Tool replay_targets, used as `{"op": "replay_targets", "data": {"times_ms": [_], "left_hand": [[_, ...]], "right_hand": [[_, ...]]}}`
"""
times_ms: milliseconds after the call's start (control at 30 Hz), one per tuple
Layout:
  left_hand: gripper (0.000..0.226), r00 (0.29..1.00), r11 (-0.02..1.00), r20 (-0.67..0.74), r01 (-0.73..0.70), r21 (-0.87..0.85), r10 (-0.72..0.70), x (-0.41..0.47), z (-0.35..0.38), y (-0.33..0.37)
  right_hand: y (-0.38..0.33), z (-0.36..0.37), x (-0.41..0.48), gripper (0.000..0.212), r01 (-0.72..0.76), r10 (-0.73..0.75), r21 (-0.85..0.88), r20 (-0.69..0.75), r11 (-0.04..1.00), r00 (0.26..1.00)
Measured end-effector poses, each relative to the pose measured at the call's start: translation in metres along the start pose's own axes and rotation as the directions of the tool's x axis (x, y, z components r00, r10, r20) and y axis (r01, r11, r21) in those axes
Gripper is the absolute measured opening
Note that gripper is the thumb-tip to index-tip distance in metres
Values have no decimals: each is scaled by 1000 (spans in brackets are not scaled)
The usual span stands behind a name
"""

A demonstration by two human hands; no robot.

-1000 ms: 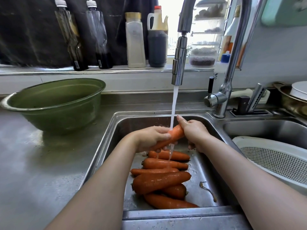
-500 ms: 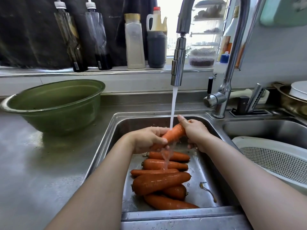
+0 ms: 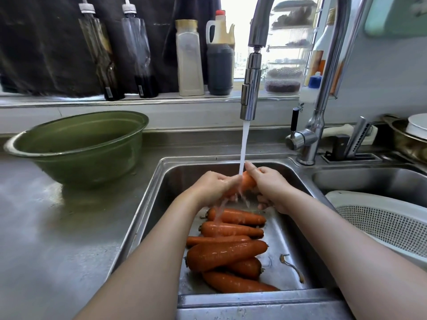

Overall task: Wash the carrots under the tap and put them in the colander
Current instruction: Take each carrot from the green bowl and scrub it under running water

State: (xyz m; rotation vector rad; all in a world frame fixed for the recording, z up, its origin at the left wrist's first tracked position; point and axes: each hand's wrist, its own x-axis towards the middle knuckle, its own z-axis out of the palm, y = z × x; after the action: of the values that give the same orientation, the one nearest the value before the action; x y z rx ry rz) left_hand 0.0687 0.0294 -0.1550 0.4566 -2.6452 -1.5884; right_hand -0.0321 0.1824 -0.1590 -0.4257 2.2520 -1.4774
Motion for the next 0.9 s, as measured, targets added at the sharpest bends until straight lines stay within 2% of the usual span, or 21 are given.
{"op": "replay_targets", "data": {"times_ms": [67,133,233,300,400,500,633,733,833,900], "left_hand": [[36,984,986,174,70,-151,-43,0,-5,-2],[35,931,891,363,194,-410,-36,-5,-15,-3],[40,890,731,452,270,-627,59,-11,-26,-6],[41,876,678,474,296,-673,89,-12,-28,-6],[40,878,696,473,295,-654,72,-11,-27,-8],[39,903,788,426,220,-575,59,-9,-24,-8],[31,965,876,259,150,-459,-30,-3,-10,-5],[23,992,944,122,61,-324,-22,0,1,-2],[23,997,982,-83,-25,-190,9,2,7,-1],[22,999,986,-49,-24,-166,16,4,5,-3]], "right_hand": [[4,-2,5,49,-21,21,35,-13,999,1000],[8,-7,9,39,-34,35,68,-25,997,999],[14,-18,13,29,-4,8,175,-26,985,1000],[16,-23,15,27,17,-9,227,-39,974,999],[17,-24,16,26,47,-34,197,-70,979,997],[16,-22,15,25,70,-53,190,-90,979,995],[14,-20,15,24,98,-75,162,-141,982,987],[12,-17,15,20,114,-89,132,-177,985,980],[12,-14,15,20,97,-68,163,-171,982,983],[12,-14,16,20,83,-54,177,-165,981,985]]}}
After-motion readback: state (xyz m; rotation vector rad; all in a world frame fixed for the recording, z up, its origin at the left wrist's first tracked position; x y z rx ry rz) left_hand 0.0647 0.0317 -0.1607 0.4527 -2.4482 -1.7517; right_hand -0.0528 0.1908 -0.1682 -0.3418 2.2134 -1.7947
